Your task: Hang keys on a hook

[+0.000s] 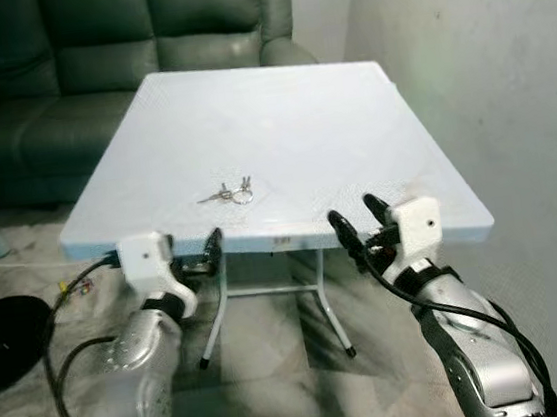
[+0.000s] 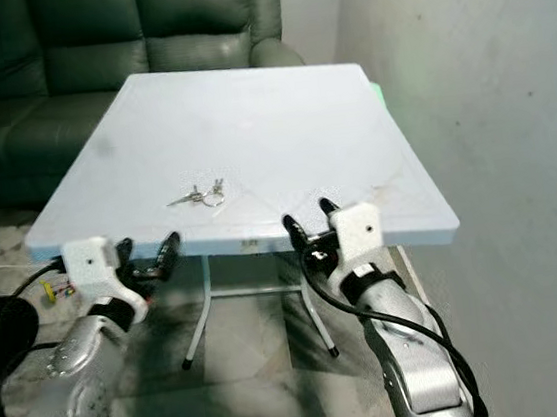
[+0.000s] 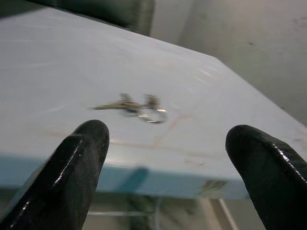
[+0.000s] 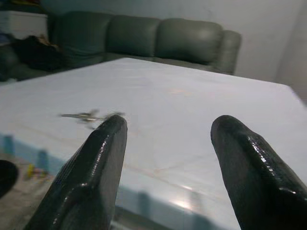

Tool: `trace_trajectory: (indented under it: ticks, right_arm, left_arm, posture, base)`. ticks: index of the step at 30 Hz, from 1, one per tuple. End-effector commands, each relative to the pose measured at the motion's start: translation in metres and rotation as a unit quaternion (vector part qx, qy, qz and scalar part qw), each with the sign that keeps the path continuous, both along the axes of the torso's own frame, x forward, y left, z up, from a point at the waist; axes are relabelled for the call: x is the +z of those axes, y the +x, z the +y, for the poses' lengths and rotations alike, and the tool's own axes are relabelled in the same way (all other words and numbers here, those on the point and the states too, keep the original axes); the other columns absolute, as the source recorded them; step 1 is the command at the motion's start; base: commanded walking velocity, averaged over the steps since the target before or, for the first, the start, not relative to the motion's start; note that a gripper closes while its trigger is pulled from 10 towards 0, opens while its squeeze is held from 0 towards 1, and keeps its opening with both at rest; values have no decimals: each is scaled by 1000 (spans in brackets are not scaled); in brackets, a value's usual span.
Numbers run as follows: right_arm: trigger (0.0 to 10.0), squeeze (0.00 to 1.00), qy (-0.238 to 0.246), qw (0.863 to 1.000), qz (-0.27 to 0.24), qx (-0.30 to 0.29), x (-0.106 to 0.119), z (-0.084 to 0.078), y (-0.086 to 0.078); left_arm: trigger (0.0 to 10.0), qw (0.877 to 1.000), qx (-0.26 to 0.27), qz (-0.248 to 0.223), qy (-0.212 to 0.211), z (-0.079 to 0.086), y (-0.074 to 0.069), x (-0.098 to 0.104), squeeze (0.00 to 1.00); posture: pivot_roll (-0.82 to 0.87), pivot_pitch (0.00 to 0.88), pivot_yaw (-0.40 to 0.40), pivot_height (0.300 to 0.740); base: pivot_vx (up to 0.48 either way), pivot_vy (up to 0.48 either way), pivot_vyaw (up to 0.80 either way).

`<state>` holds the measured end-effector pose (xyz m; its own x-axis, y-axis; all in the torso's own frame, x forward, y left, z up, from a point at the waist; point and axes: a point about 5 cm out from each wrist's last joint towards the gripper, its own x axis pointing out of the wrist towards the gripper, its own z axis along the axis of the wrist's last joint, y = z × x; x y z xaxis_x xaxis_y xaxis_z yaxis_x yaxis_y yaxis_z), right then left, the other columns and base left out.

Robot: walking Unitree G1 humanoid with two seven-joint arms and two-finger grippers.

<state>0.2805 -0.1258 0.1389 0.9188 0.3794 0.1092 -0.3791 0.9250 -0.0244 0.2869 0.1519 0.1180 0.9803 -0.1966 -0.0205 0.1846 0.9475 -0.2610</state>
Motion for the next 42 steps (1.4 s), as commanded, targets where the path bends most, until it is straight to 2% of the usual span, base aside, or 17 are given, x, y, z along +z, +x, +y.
trace_trajectory:
  ticks: [1,11,20,35,42]
  right_arm:
    - [10000,0,-1,1000,-1,-9,1,-7,0]
    - [10000,0,0,1000,-2,-8,1,-6,0]
    - [10000,0,0,1000,-2,-6,2,-5,0]
    - [10000,0,-2,1000,-3,-3,3,-6,-1]
    - [10000,0,-3,1000,-3,-2,2,-6,-2]
  left_arm:
    - [10000,1000,-13,-2,-6,-9,1,2,0]
    - [10000,1000,-12,0,-14,-9,2,2,0]
    - [10000,1000,-11,-3,1,-9,3,2,0]
    - [10000,1000,-7,-1,-1,-9,4,2,0]
    - [10000,1000,-8,-1,0,-9,4,1,0]
  posture:
    - [-8,0,-53,732]
    - [-9,0,-53,732]
    - [-10,0,-55,732]
    - [-13,0,-59,732]
    - [-13,0,-59,732]
  base:
    - [296,326,0]
    - [138,396,0]
    - [0,439,0]
    - [317,316,0]
    - [392,0,0]
